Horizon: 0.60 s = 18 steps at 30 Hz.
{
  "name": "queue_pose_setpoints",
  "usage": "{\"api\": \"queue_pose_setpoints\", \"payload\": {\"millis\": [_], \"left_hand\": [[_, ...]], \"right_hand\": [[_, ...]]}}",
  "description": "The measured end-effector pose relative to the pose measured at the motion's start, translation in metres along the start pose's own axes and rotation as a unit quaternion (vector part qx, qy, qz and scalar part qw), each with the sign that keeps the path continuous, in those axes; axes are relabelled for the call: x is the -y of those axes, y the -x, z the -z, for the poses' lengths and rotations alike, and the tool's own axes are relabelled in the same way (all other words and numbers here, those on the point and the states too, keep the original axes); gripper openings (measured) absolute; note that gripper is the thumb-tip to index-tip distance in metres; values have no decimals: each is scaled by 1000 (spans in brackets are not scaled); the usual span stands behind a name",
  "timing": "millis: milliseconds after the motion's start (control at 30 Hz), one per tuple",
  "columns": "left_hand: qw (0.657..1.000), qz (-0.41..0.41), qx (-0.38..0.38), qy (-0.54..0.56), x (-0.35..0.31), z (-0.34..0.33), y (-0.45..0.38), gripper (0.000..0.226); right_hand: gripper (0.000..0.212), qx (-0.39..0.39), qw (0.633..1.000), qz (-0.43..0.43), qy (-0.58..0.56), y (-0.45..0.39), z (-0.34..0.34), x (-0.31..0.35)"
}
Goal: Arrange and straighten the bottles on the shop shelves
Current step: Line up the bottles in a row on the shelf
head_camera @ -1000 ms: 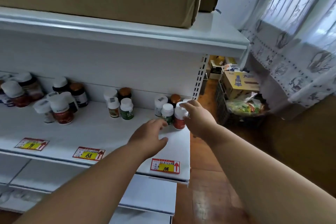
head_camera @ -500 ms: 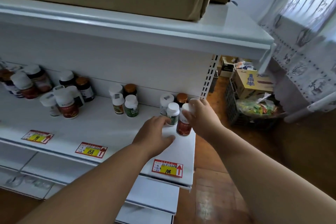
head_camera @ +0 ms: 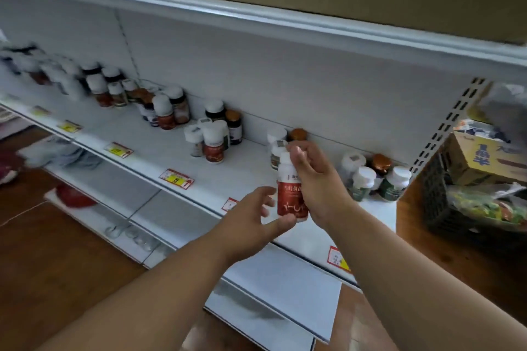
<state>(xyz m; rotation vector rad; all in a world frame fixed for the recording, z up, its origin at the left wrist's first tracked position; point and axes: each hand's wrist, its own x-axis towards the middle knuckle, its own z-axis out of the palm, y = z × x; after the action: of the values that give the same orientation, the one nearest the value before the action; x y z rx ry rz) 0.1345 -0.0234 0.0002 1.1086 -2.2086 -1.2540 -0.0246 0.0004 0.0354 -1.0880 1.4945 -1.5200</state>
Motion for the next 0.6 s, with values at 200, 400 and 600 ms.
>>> {"api": "queue_pose_setpoints", "payload": {"millis": [200, 400, 600], "left_hand": [[995, 54, -76, 24, 74, 122, 82, 73], [990, 84, -115, 5, 144, 236, 150, 70], [987, 83, -135, 28, 192, 312, 151, 76]], "right_hand": [[19, 112, 993, 22, 6, 9, -168, 9], [13, 179, 983, 49, -11, 23, -321, 24], [16, 196, 979, 55, 9, -4, -407, 25]]}}
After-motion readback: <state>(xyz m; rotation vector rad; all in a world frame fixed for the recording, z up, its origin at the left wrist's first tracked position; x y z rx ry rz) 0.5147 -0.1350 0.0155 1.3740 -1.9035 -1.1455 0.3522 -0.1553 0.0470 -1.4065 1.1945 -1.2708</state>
